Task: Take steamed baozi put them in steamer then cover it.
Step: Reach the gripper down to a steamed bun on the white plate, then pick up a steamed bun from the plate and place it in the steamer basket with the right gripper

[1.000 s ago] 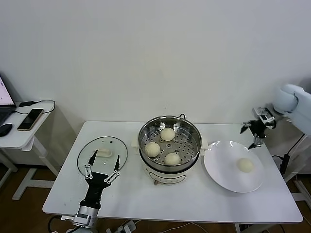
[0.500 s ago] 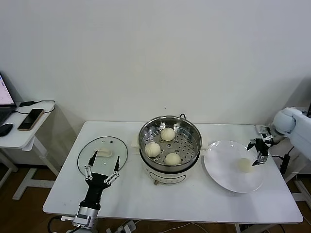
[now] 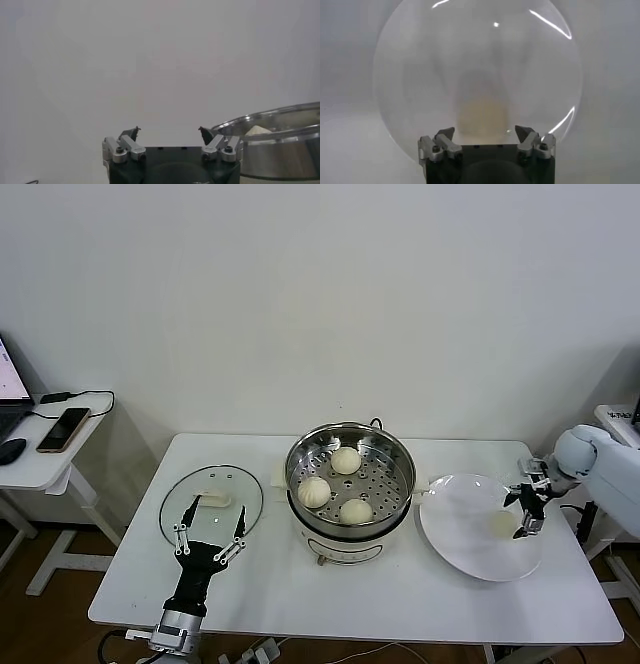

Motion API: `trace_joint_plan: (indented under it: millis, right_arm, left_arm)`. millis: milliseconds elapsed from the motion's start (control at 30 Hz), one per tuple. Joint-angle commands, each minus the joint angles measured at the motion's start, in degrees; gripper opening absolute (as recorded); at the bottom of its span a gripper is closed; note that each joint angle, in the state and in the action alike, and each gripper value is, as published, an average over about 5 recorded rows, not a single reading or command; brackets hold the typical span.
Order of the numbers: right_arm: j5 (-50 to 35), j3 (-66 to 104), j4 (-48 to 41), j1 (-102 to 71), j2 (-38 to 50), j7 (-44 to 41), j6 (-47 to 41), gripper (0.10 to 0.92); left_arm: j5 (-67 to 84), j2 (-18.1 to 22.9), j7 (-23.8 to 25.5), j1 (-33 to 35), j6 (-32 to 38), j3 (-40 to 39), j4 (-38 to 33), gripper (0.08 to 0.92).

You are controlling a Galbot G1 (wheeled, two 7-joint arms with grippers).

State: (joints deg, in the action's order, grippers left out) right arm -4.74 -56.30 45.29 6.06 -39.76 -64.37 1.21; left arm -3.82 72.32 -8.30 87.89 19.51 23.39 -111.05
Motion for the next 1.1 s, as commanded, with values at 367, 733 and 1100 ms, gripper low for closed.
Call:
trace_joint_plan:
  millis: [367, 733, 1100]
  right_arm:
    - [-0.3, 0.3, 0.1, -0.4, -0.1, 1.3, 0.0, 0.723]
    - [-5.8, -9.3, 9.6, 15.5, 2.8, -4.9, -0.6, 0.679]
    - [-24.6, -30.4, 22.7, 42.9, -5.7, -9.5, -5.8, 0.67]
  left_arm:
    - [0.0, 0.0, 0.0, -0.1, 0.1, 0.1, 0.3, 0.823]
    - [0.0, -0.2, 0.0, -0.3, 0.1, -0.1, -0.3, 0.823]
    - [-0.1, -0.4, 0.1, -0.1, 0.0, -0.8, -1.2, 0.823]
